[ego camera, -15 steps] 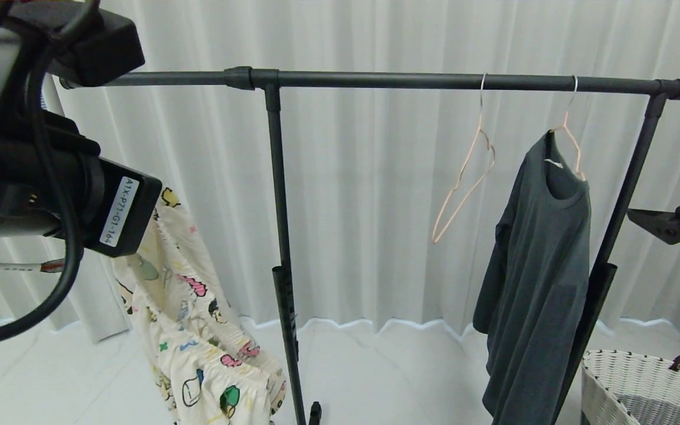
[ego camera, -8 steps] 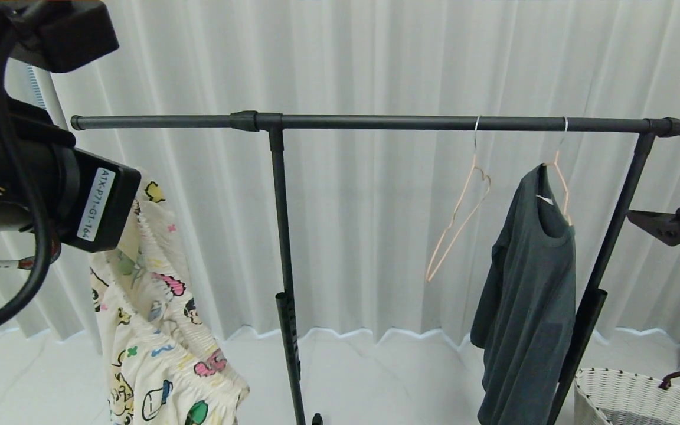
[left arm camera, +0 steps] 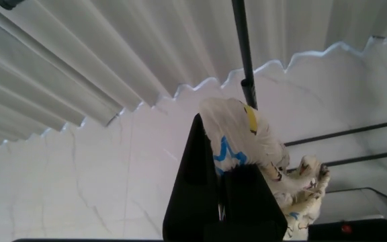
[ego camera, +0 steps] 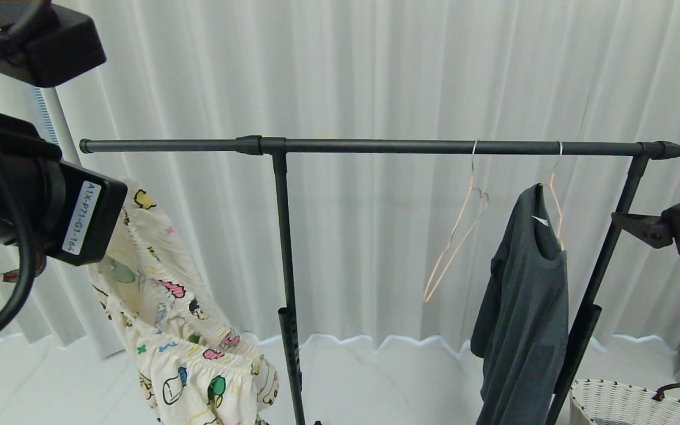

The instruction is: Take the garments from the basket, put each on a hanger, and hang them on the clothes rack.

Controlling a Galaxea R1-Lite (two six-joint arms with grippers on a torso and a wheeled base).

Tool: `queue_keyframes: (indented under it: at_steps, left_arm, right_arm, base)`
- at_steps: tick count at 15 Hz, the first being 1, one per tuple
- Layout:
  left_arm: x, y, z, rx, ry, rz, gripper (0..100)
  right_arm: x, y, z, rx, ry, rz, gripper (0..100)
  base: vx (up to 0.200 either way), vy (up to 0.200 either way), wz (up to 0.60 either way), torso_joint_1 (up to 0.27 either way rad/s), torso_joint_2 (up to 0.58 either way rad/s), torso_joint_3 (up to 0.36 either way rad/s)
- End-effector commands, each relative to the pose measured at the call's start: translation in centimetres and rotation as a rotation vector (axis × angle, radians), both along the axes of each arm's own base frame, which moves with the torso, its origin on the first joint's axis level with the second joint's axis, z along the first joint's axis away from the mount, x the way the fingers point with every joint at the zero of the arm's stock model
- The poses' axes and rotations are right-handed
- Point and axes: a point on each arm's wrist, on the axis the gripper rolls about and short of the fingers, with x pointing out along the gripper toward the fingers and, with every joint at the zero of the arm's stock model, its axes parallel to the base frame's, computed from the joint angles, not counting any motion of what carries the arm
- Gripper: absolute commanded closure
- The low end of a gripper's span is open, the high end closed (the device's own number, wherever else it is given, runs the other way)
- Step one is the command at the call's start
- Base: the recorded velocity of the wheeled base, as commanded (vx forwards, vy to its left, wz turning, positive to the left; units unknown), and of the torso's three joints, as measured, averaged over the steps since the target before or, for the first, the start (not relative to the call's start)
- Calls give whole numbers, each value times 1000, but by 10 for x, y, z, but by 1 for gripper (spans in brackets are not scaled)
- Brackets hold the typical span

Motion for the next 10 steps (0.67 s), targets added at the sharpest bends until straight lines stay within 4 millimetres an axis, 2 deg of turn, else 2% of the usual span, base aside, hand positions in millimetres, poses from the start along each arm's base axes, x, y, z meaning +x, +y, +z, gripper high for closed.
queue_keyframes:
  at_steps: [1,2,7,10]
  left_arm:
    - [-3,5,0,-3,-4,8,100]
    - [-4,5,1,0,-12,17,100]
    - [-4,7,0,28,-32,56,100]
    - [-5,7,0,28,-32,55,100]
  right_arm:
    - [7,18,-6,24,36,60,0]
    - [11,27,-11,46,60,78,0]
    - [22,49,-20,86,111,115,0]
    - [30,55,-26,93,127,111,0]
  base:
    - [0,0,0,0,0,0]
    - [0,0,0,0,0,0]
    - [0,200,0,5,-1,3]
    - [0,0,0,0,0,0]
